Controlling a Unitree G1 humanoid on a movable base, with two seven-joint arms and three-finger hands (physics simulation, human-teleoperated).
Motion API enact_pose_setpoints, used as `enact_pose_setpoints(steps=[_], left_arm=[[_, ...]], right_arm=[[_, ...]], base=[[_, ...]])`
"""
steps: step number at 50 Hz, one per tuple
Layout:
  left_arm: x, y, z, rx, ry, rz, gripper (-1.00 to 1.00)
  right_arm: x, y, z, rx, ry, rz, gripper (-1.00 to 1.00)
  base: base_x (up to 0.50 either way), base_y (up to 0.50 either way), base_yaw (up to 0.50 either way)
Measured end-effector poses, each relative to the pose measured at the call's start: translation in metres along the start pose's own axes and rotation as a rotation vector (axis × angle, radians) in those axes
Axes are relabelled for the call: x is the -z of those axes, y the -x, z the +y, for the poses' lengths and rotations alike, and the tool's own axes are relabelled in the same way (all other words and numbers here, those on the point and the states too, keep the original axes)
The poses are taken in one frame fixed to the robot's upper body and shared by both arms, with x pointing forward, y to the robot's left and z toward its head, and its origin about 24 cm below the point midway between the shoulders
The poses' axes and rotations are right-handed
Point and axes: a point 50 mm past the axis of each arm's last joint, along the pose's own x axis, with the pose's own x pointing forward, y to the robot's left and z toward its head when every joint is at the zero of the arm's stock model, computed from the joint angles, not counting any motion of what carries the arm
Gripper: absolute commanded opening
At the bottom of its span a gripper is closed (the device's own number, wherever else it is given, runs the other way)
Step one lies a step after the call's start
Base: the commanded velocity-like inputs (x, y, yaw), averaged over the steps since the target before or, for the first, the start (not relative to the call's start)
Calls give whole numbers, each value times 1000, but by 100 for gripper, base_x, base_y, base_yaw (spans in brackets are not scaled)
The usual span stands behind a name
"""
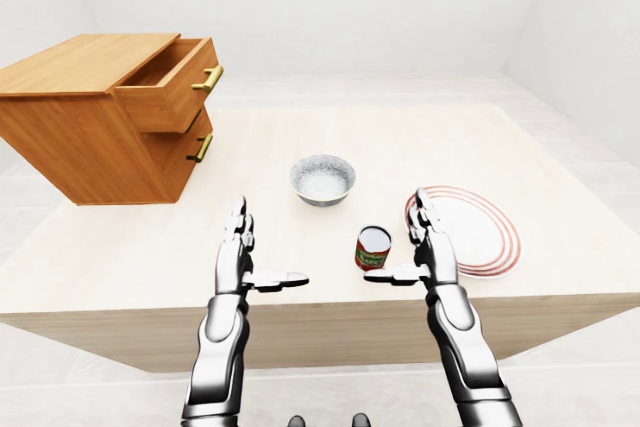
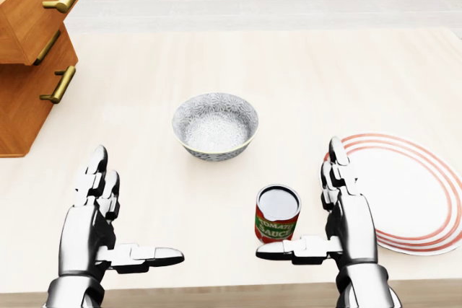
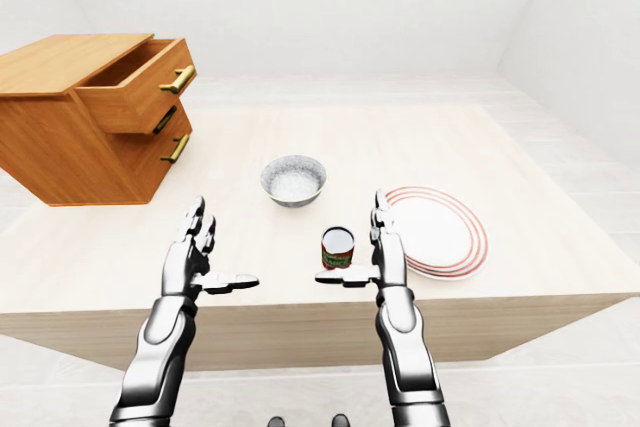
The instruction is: Put the bowl on the plate.
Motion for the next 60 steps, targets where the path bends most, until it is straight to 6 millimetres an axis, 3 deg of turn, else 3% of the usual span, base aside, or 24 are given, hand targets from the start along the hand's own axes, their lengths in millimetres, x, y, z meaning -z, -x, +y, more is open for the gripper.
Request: enact_pose_setpoints(steps=[13, 25, 35, 50, 60], left_arm=[[-18, 2, 8, -3, -30, -33, 100], [-62, 15, 16, -12, -45, -221, 100], [-84, 30, 21, -15, -55, -316, 100], [-89, 36, 26, -22, -57, -336, 100], [-106, 41, 34, -30, -64, -415, 100]], right_arm=[[-15, 4, -7, -10, 12, -7, 100], [-55, 19, -8, -25, 21, -180, 100], [-80, 32, -7, -40, 37, -288, 100], [-90, 39, -8, -46, 57, -332, 100], [-94, 40, -8, -47, 72, -350, 100]], base=[[0, 0, 0], [0, -2, 0], [-5, -50, 0], [-5, -50, 0], [-1, -15, 0]])
